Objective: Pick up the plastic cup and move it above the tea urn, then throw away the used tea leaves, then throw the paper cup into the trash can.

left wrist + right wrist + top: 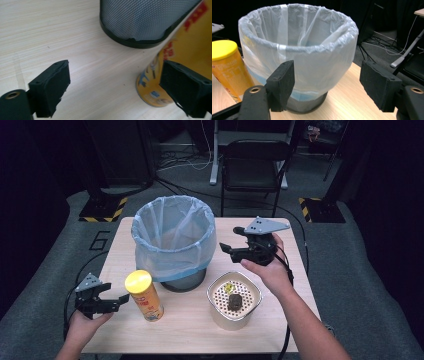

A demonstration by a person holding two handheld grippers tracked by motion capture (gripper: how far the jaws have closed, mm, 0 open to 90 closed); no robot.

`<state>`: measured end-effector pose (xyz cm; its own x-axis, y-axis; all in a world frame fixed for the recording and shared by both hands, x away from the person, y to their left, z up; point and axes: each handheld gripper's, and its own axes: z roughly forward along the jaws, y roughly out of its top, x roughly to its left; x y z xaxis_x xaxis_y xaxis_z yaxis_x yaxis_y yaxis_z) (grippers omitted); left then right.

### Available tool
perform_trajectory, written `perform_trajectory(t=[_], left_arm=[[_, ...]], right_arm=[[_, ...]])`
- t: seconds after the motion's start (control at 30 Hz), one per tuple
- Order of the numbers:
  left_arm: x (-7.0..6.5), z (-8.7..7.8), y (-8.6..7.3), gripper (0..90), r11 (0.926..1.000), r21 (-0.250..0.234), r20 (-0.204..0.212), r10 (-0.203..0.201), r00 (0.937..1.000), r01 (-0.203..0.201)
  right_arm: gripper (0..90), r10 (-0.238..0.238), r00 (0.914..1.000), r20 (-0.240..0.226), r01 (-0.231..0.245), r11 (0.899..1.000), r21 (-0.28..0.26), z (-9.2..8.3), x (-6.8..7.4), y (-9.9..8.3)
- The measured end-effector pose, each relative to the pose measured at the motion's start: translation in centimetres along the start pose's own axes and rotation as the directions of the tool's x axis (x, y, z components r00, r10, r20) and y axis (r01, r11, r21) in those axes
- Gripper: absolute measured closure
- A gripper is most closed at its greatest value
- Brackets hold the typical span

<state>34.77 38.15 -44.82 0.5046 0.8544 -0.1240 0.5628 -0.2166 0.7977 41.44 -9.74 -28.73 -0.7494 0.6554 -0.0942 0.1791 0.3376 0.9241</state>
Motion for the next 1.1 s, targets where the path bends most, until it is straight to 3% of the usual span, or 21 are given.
perform_trajectory(t=[0.17,0.27,0.33,0.37,0.43,0.63,0.7,0.77,0.87,1.07,1.1], left_arm=[[-0.7,-1.1,-0.4,4.1,0.9992,-0.037,0.068,-0.013,0.9976,0.015],[-1.1,-1.5,-0.5,4.2,0.9994,-0.034,0.108,0.006,0.9941,-0.002],[-1.5,-1.8,-0.4,4.3,0.9989,-0.037,0.118,0.032,0.9924,-0.028],[-1.7,-1.9,-0.4,4.3,0.9990,-0.040,0.120,0.027,0.9924,-0.022],[-2.3,-2.0,-0.4,4.3,0.9985,-0.040,0.157,0.044,0.9867,-0.038],[-3.7,-2.1,-0.4,4.2,0.9953,-0.064,0.170,0.083,0.9820,-0.073],[-4.0,-2.0,-0.3,4.2,0.9962,-0.070,0.183,0.064,0.9809,-0.052],[-4.2,-1.8,-0.1,4.3,0.9954,-0.069,0.196,0.079,0.9774,-0.066],[-4.7,-1.4,0.1,4.3,0.9943,-0.077,0.196,0.088,0.9767,-0.074],[-5.3,-0.4,0.2,4.4,0.9881,-0.072,0.202,0.148,0.9681,-0.136],[-5.7,-0.1,0.1,4.4,0.9912,-0.068,0.205,0.125,0.9707,-0.113]], right_arm=[[27.6,0.011,0.9999,0.005,-0.011,1.000,0.017,-0.1,-0.5,-0.8],[27.5,0.002,1.0000,0.005,-0.002,1.000,0.025,-0.1,-0.5,-1.1],[27.4,0.008,1.0000,0.003,-0.008,1.000,0.023,-0.1,-0.6,-1.3],[27.4,0.011,0.9999,0.004,-0.011,1.000,0.023,-0.1,-0.7,-1.4],[27.4,0.016,0.9999,0.004,-0.016,0.999,0.027,0.0,-0.7,-1.6],[27.4,0.023,0.9997,0.001,-0.023,0.999,0.033,0.0,-0.7,-2.2],[27.4,0.028,0.9996,0.002,-0.028,0.999,0.033,0.0,-0.8,-2.4],[27.4,0.025,0.9997,0.003,-0.025,0.999,0.031,-0.1,-0.8,-2.5],[27.4,0.032,0.9995,0.001,-0.032,0.999,0.027,-0.1,-0.9,-2.7],[27.4,0.060,0.9982,0.005,-0.060,0.998,0.021,-0.2,-1.2,-3.6],[27.4,0.065,0.9979,0.004,-0.065,0.998,0.021,-0.2,-1.2,-3.8]])
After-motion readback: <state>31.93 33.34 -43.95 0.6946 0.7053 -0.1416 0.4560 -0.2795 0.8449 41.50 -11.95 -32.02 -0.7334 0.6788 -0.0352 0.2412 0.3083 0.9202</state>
